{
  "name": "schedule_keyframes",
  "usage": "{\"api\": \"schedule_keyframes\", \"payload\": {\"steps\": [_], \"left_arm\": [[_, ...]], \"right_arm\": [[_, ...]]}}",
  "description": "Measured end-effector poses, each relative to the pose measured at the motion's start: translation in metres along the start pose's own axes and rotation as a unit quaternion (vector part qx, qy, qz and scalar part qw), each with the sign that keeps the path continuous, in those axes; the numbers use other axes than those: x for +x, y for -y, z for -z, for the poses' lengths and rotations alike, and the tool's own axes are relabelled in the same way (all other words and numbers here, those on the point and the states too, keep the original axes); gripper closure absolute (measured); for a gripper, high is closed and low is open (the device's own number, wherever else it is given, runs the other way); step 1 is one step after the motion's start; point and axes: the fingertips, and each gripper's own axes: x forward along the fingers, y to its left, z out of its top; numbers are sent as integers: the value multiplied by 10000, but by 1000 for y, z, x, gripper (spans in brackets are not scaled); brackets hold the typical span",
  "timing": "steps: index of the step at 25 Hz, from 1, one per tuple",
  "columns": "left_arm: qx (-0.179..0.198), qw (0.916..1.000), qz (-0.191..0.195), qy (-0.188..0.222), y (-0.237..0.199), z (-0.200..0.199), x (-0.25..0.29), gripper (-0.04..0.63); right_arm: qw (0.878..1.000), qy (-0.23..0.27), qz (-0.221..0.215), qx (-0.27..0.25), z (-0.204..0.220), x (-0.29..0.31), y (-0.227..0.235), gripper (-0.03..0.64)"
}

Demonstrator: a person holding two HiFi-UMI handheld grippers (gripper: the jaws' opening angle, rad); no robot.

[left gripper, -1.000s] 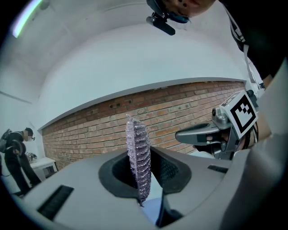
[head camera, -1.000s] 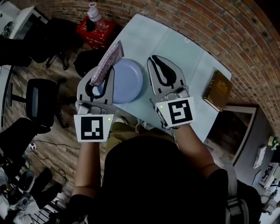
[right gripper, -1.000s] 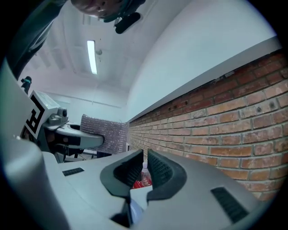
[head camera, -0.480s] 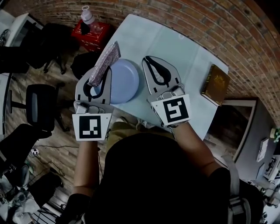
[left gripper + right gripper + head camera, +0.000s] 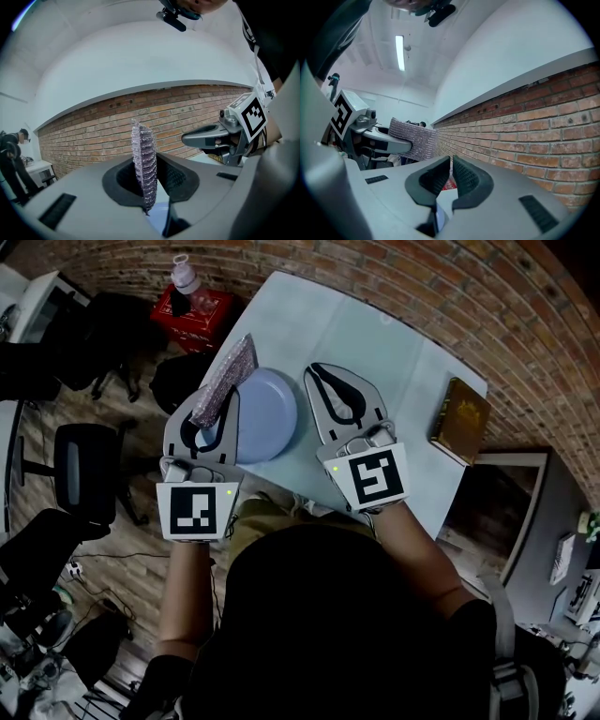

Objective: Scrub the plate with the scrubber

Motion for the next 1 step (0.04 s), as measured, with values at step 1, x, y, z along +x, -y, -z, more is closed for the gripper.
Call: {"api": "schedule_keyframes", "payload": {"steps": [1], "left_arm": [[7, 10000, 19, 7, 0, 0, 0, 525]], "right_arm": [[10000, 5, -13, -31, 0, 1, -2, 569]]}}
